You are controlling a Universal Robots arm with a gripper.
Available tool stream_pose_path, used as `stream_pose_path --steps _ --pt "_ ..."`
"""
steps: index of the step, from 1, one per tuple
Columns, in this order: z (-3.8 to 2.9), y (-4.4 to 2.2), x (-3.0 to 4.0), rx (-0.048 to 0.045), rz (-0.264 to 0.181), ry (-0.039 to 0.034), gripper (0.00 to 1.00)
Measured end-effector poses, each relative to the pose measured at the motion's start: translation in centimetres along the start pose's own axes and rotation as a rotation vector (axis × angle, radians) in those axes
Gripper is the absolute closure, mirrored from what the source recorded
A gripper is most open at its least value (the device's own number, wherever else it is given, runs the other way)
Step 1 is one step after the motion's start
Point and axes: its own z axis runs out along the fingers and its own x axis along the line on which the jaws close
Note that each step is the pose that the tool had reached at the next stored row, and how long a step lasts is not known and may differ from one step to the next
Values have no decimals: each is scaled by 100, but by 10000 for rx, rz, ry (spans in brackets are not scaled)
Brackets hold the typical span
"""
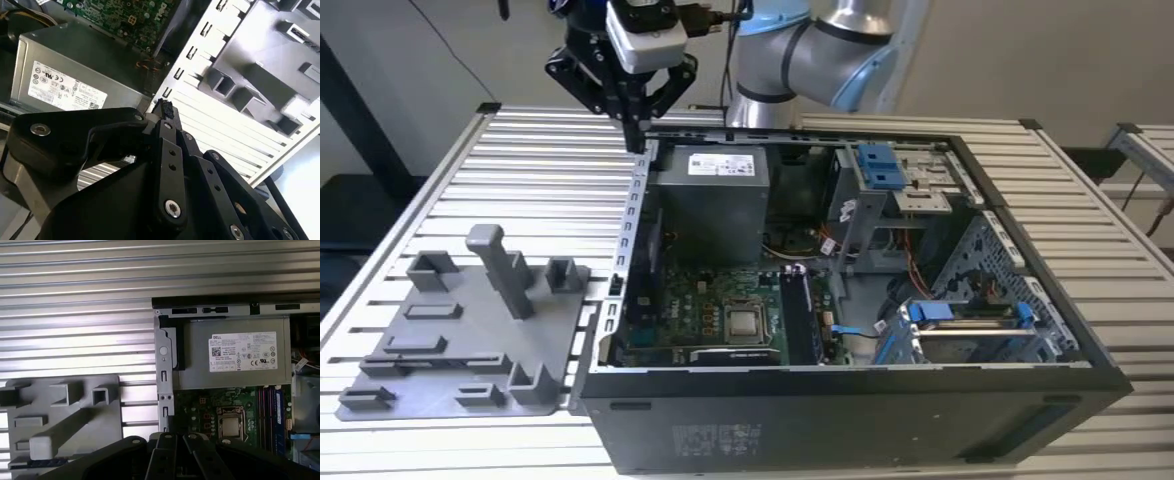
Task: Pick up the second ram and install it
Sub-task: 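Reach for the second ram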
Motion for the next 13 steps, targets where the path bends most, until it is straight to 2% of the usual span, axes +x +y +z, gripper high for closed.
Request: stream_pose_path --steps 6,13 --pt "-1 -10 136 0 -37 2 89" --pt "2 -21 291 -8 -278 15 89"
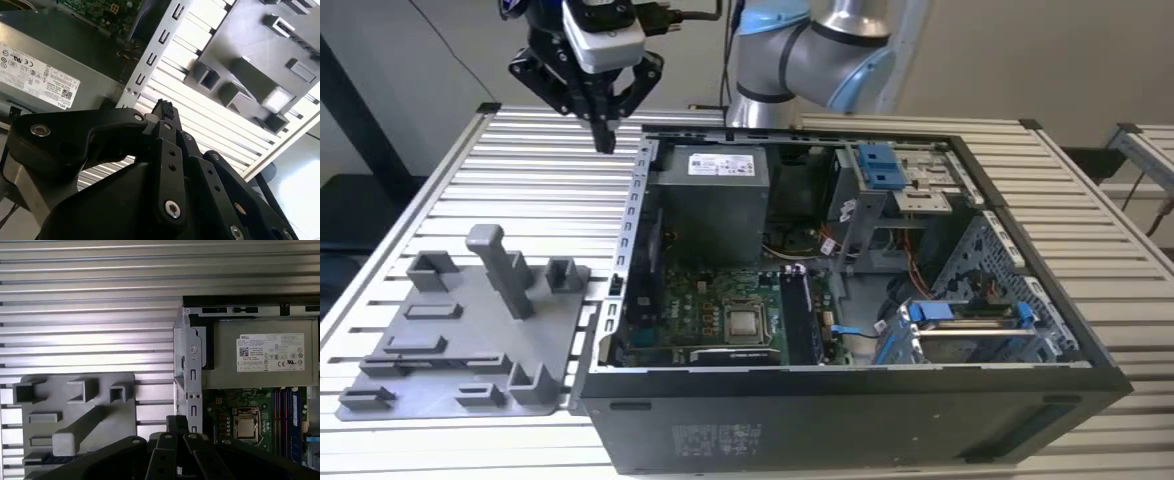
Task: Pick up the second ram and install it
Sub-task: 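Reach for the second ram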
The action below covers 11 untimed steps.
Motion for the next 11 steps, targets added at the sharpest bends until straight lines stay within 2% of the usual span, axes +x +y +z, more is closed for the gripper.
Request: stream_pose_path --steps 5,11 --pt "-2 -7 151 -9 -20 1 89" --pt "-4 -12 276 -8 -23 17 89"
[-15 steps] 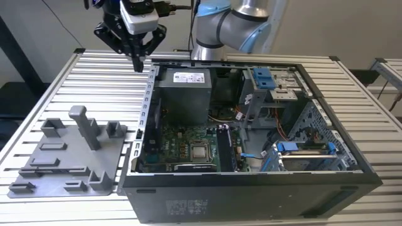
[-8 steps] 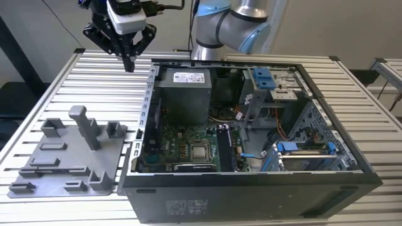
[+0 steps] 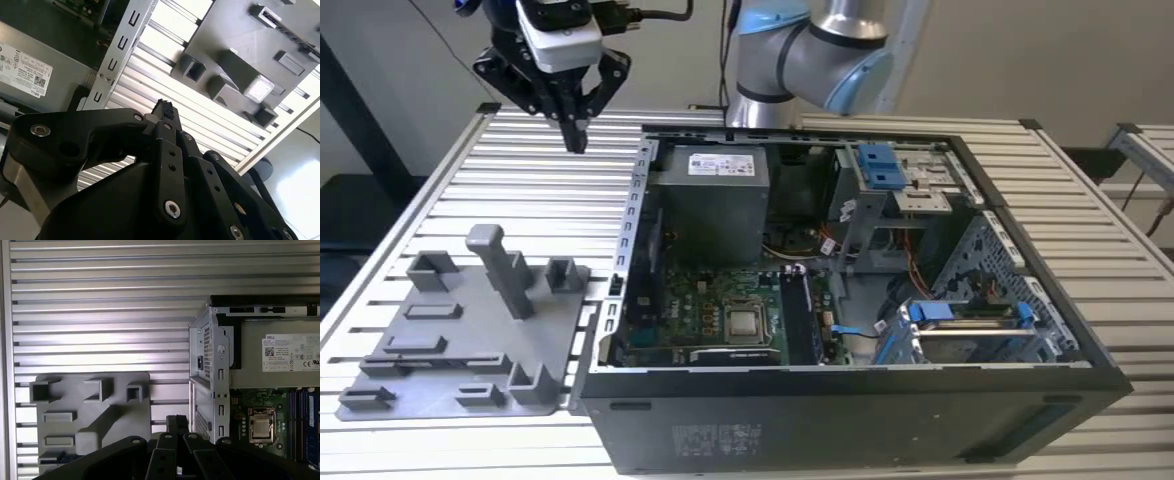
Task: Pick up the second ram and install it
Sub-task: 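Reach for the second ram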
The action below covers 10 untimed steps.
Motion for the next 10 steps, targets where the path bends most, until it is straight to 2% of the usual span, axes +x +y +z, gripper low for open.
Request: stream_pose_path --steps 10 --pt "-1 -10 258 -1 0 2 89"
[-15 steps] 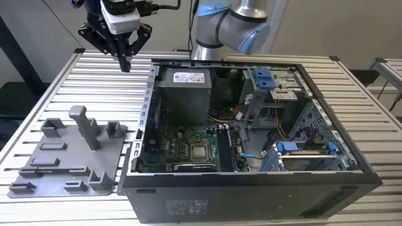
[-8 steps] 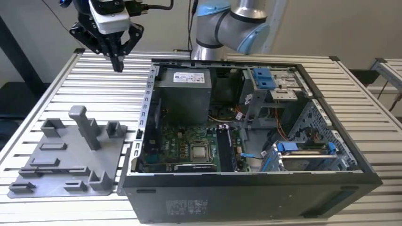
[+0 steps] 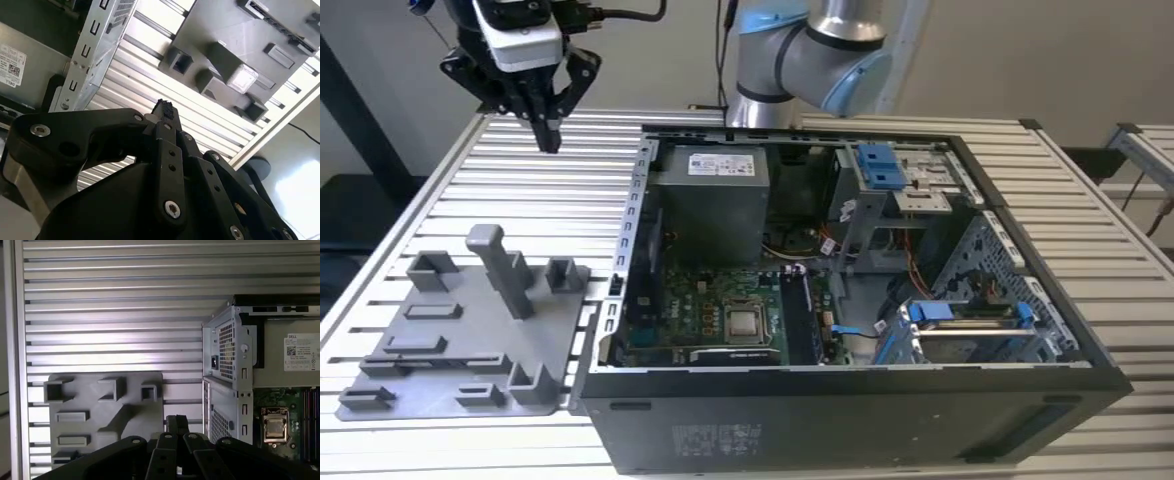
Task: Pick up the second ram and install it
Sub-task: 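Reach for the second ram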
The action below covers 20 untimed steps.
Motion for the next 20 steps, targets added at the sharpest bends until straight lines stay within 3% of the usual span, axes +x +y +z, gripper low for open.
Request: stream_pose_path --steps 20 --pt "-5 -24 595 -14 -1 1 89"
